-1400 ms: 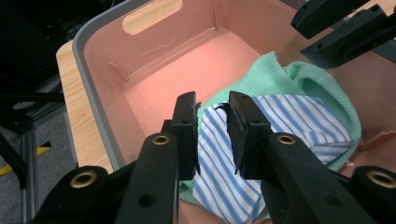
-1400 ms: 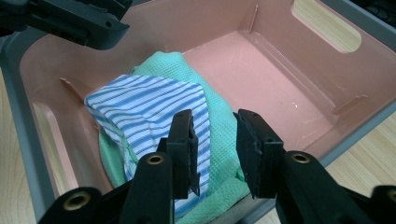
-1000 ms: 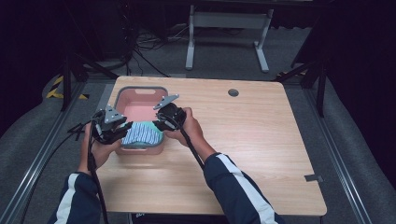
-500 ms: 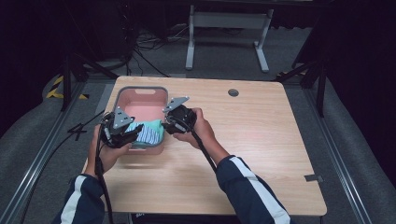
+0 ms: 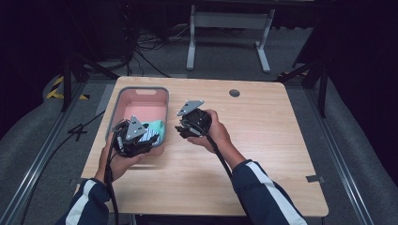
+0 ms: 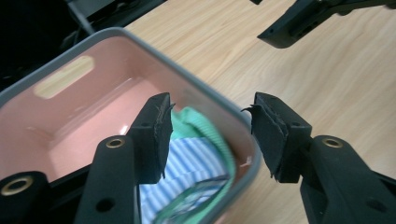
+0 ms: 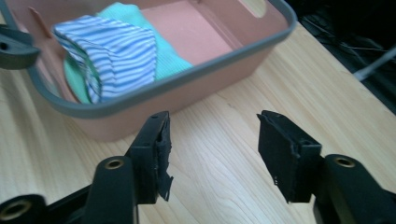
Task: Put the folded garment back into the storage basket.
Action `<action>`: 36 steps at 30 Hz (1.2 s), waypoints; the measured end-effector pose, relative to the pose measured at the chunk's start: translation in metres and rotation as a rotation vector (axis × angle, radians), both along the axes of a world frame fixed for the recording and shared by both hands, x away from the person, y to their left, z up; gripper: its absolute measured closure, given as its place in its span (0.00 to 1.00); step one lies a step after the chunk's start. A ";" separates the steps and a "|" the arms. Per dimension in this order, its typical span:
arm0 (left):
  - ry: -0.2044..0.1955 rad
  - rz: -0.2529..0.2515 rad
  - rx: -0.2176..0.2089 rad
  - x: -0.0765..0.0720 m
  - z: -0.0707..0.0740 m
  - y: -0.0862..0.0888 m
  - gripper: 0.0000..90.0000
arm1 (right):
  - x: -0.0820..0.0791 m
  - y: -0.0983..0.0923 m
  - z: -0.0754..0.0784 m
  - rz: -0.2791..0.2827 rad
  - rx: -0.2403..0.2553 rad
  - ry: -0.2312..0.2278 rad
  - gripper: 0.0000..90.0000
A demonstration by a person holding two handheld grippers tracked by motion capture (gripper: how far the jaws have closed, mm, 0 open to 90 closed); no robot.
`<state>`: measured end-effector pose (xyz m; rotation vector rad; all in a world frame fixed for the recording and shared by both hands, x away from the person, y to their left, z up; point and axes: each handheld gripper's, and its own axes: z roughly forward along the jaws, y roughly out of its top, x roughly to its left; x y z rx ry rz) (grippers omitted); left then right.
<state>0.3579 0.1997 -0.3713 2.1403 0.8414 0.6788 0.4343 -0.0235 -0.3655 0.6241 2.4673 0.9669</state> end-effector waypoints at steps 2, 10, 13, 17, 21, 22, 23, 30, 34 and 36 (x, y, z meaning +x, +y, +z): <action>0.002 -0.019 -0.021 -0.002 -0.001 -0.003 0.52 | -0.001 -0.006 0.000 -0.008 0.007 0.002 0.48; 0.000 -0.067 -0.011 -0.008 -0.005 -0.017 0.49 | -0.007 -0.028 -0.001 -0.029 -0.011 -0.012 0.45; 0.001 -0.086 0.001 -0.010 -0.008 -0.021 0.48 | -0.010 -0.034 -0.002 -0.034 -0.012 -0.011 0.45; -0.002 -0.118 0.022 -0.013 -0.011 -0.030 0.47 | -0.016 -0.044 -0.004 -0.034 -0.008 -0.009 0.45; 0.001 -0.145 0.039 -0.016 -0.014 -0.039 0.46 | -0.020 -0.053 -0.006 -0.038 -0.006 -0.008 0.45; 0.001 -0.149 0.042 -0.017 -0.016 -0.042 0.46 | -0.021 -0.055 -0.007 -0.039 -0.007 -0.007 0.45; 0.004 -0.153 0.042 -0.018 -0.017 -0.043 0.46 | -0.022 -0.058 -0.008 -0.039 -0.007 -0.007 0.45; 0.021 -0.183 0.078 -0.022 -0.026 -0.055 0.45 | -0.029 -0.074 -0.015 -0.043 -0.021 -0.004 0.44; 0.031 -0.212 0.101 -0.025 -0.031 -0.063 0.44 | -0.033 -0.086 -0.018 -0.051 -0.023 -0.001 0.44; 0.034 -0.224 0.108 -0.026 -0.033 -0.066 0.43 | -0.035 -0.091 -0.020 -0.055 -0.025 0.002 0.43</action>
